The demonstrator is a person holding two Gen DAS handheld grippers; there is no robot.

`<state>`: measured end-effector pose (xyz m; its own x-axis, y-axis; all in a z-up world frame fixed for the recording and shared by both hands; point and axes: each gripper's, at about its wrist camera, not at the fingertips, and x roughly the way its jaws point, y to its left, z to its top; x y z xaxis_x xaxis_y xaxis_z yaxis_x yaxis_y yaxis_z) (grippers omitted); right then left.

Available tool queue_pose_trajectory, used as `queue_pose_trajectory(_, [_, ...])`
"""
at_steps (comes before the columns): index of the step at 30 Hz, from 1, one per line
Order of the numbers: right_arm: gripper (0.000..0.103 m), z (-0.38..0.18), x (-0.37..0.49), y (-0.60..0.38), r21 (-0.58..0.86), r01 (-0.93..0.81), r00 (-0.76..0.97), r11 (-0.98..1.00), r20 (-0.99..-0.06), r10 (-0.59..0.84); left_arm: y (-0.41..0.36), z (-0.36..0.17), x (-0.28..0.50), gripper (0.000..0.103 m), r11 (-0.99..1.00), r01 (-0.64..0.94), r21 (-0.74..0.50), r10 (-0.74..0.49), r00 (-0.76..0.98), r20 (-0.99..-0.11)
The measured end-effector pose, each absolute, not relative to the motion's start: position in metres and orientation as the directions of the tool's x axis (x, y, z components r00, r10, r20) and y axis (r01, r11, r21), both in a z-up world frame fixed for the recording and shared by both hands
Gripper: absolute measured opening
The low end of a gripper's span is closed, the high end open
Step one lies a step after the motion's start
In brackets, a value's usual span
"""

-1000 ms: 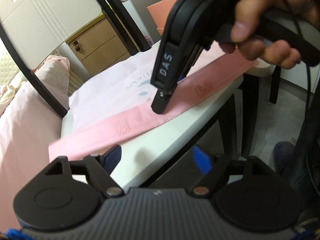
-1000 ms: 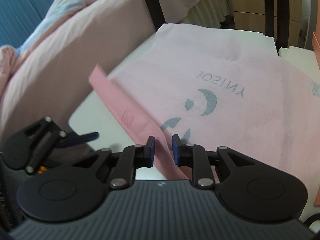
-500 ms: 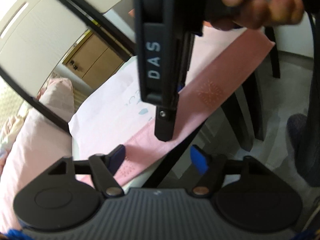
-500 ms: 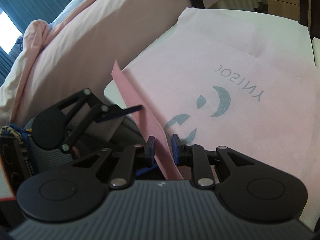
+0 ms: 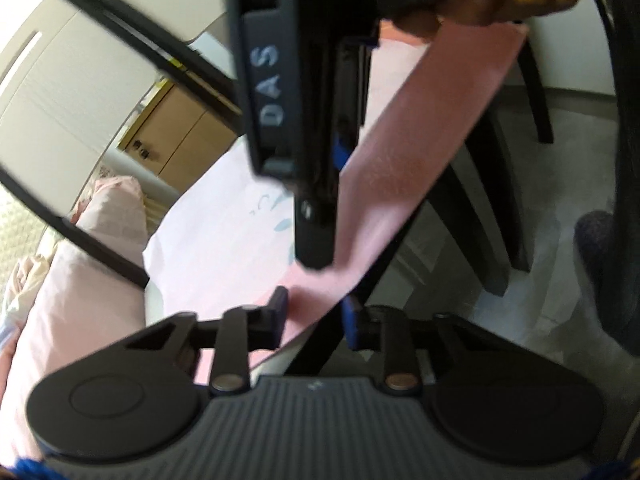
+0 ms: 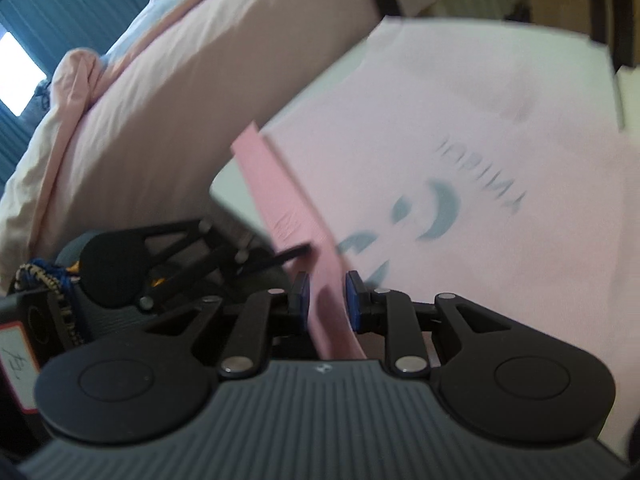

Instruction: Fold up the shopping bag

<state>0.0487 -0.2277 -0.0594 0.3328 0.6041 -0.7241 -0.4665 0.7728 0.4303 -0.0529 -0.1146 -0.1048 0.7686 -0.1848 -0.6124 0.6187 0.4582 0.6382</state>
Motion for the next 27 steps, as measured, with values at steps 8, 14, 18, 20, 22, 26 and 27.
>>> queue_pose_trajectory(8, [0.034,-0.023,-0.003,-0.204,-0.048,-0.699,0.584,0.713,-0.615,0.53,-0.103,-0.083,-0.04,0.017,0.583,0.606,0.542,-0.191,0.75,-0.633])
queue_pose_trajectory(14, [0.038,-0.035,-0.026,-0.191,-0.224,-0.765,0.585,0.604,-0.635,0.505,-0.097,-0.074,-0.03,0.017,0.611,0.595,0.522,-0.187,0.749,-0.635])
queue_pose_trajectory(18, [0.038,-0.046,-0.036,-0.174,-0.33,-0.776,0.6,0.537,-0.648,0.469,-0.099,-0.07,-0.035,0.017,0.616,0.584,0.529,-0.182,0.759,-0.625])
queue_pose_trajectory(20, [0.036,-0.054,-0.04,-0.169,-0.405,-0.757,0.635,0.514,-0.642,0.43,-0.102,-0.071,-0.041,0.017,0.614,0.584,0.531,-0.185,0.76,-0.623])
queue_pose_trajectory(22, [0.031,-0.06,-0.04,-0.167,-0.454,-0.732,0.665,0.508,-0.638,0.389,-0.103,-0.07,-0.046,0.017,0.612,0.586,0.531,-0.19,0.761,-0.621])
queue_pose_trajectory(26, [0.012,-0.054,-0.028,-0.175,-0.35,-0.747,0.623,0.566,-0.664,0.412,-0.099,-0.069,-0.048,0.021,0.613,0.595,0.52,-0.205,0.755,-0.622])
queue_pose_trajectory(27, [0.012,-0.053,-0.025,-0.178,-0.315,-0.755,0.604,0.575,-0.675,0.424,-0.098,-0.068,-0.049,0.023,0.613,0.607,0.506,-0.223,0.748,-0.626])
